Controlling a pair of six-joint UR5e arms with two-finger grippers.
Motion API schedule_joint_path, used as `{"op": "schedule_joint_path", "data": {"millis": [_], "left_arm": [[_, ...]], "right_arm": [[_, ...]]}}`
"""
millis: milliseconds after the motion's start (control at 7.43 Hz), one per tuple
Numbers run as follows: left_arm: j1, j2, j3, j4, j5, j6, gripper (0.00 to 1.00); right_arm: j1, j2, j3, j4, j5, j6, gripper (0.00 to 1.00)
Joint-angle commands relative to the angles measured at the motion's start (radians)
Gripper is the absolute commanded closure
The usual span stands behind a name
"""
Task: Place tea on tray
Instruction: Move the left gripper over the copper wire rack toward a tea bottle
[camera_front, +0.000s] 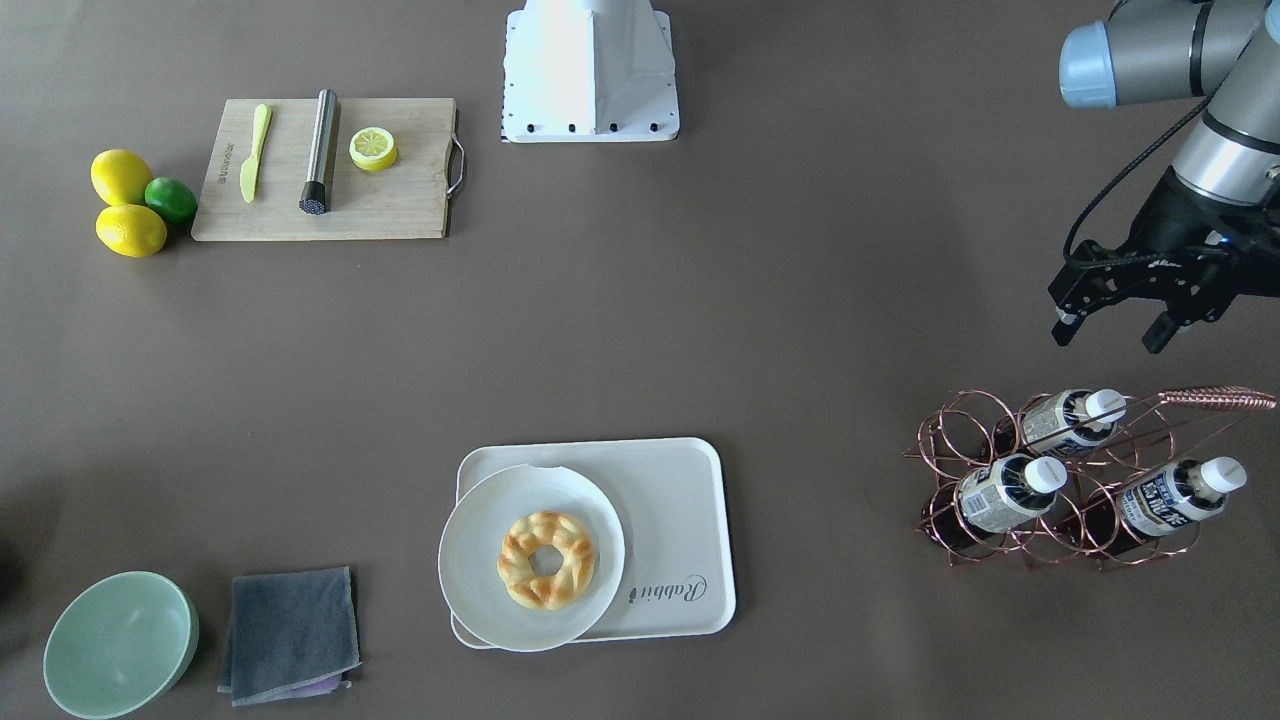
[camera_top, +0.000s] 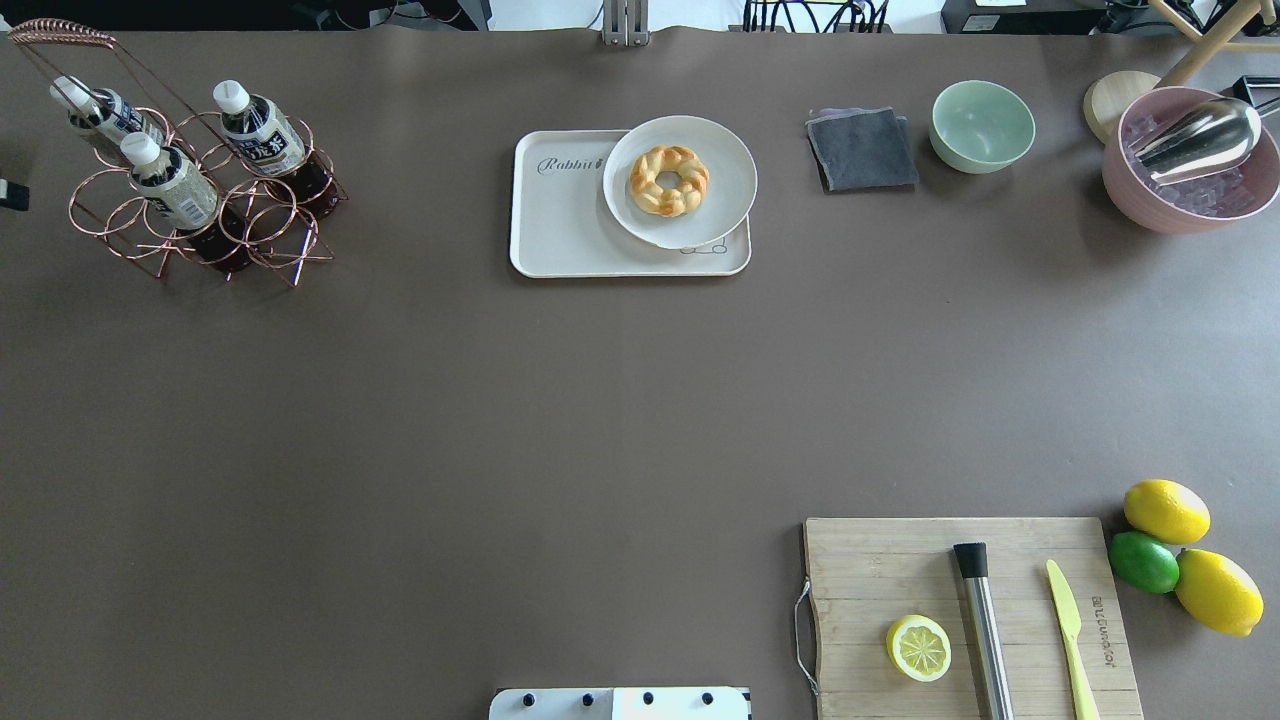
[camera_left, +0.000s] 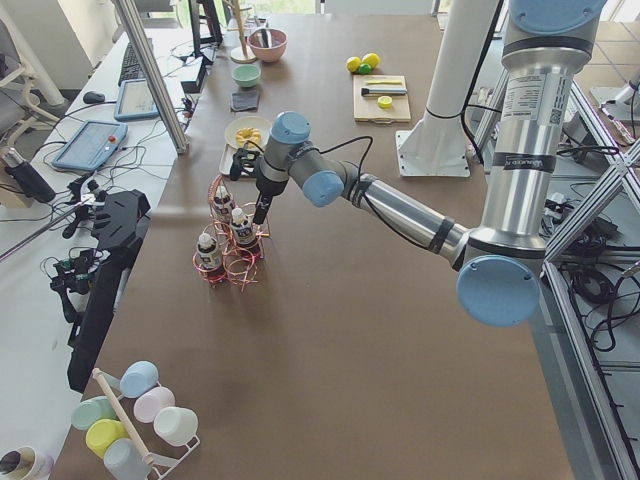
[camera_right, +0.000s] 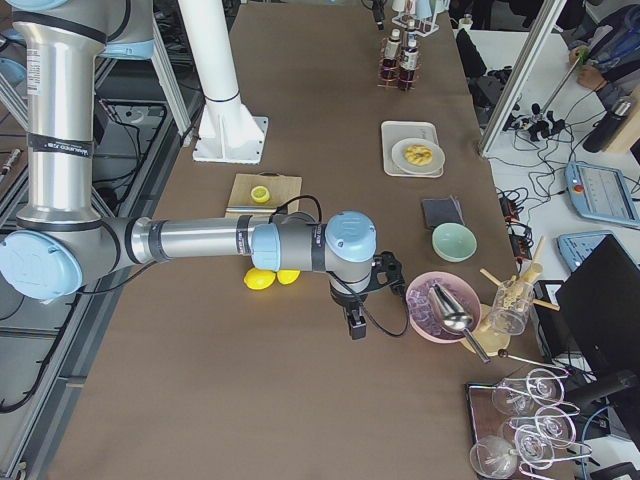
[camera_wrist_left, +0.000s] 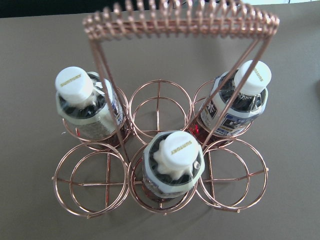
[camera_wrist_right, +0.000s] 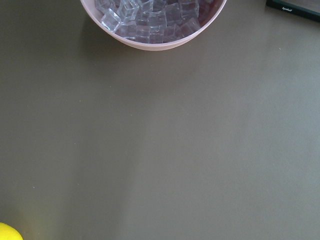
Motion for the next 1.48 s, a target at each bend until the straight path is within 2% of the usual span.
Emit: {"op": "schedule_joint_path", "data": {"millis": [0,404,673,807,1211,1345], "left_arm": [[0.011,-0.078,0.084,-0.002,0.014,0.015,0.05],[0.008,-0.073,0.115,-0.01,0.014,0.051,0.07],[0.001,-0.071,0.136,-0.022,0.014,0.048,0.32],[-0.007,-0.072,0.138,-0.025,0.012,0.048,0.41],[-0.015,-0.083,0.141,-0.021,0.014,0.039,0.41],[-0.015,-0.085,0.148,-0.024,0.014,0.039,0.36]], "right_arm": [[0.0,-0.002,-0.014,-0.001,-0.002,0.0,0.0],[-0.002,-0.002,-0.012,0.001,-0.001,0.0,0.0],[-0.002,-0.001,-0.008,0.001,-0.001,0.0,0.0],[-0.002,-0.001,0.0,0.002,0.004,0.0,0.0],[-0.002,0.002,0.003,0.002,0.012,0.0,0.0],[-0.002,0.004,0.003,0.002,0.012,0.0,0.0]]}}
